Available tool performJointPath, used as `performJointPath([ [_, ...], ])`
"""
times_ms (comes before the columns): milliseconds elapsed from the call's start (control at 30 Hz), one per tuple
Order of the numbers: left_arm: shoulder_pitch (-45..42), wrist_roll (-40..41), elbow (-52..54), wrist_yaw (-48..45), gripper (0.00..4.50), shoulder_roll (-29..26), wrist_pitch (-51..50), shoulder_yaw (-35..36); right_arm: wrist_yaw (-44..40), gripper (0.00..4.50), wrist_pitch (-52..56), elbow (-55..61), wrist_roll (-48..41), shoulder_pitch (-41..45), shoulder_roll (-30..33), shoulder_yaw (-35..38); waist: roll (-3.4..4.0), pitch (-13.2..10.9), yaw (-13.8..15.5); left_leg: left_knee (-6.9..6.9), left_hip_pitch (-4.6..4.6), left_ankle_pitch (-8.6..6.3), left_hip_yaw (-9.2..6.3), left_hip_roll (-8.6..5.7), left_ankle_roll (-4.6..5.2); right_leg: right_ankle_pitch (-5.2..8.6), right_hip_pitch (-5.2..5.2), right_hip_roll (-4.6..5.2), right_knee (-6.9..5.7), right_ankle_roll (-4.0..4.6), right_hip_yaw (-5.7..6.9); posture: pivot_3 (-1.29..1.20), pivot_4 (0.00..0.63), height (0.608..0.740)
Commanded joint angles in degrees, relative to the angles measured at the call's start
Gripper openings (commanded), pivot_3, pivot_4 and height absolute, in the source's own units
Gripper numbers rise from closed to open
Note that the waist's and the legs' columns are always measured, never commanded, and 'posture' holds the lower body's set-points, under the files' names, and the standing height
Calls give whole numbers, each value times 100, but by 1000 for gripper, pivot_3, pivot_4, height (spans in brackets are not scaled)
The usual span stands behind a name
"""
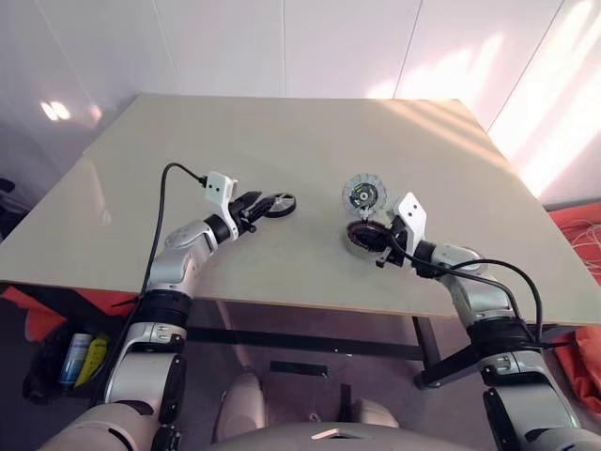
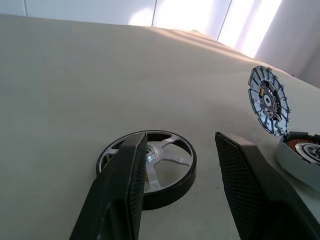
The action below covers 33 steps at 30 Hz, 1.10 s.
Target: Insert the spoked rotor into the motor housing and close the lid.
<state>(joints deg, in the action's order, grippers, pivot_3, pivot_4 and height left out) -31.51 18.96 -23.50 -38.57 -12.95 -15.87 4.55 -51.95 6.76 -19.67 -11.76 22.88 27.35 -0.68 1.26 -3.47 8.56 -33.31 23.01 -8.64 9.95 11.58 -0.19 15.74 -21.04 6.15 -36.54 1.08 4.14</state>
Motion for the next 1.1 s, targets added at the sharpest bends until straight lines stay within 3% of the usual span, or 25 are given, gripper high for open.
performJointPath([
  [33, -60, 69, 317, 19, 2299, -42, -36, 49, 24, 21, 2, 321, -241, 290, 110, 290, 0, 0, -5, 0, 2, 0, 0, 0, 0, 0, -2, 0, 0, 0, 0, 0, 0, 740],
  [433, 155, 299, 339, 285, 2299, -65, -429, 378, 39, 21, -29, 235, -186, 252, 103, 283, 0, 0, -12, 4, 9, -2, 3, 2, 4, 1, -12, -2, 2, 0, 0, 0, 0, 740],
  [1100, 118, 174, -319, 137, 2299, -261, 122, 406, 135, 21, -54, -231, 76, -115, -131, 37, -12, 4, -23, 7, -14, -2, 0, 2, 2, 1, 6, -2, 6, -1, -5, 0, 0, 740],
])
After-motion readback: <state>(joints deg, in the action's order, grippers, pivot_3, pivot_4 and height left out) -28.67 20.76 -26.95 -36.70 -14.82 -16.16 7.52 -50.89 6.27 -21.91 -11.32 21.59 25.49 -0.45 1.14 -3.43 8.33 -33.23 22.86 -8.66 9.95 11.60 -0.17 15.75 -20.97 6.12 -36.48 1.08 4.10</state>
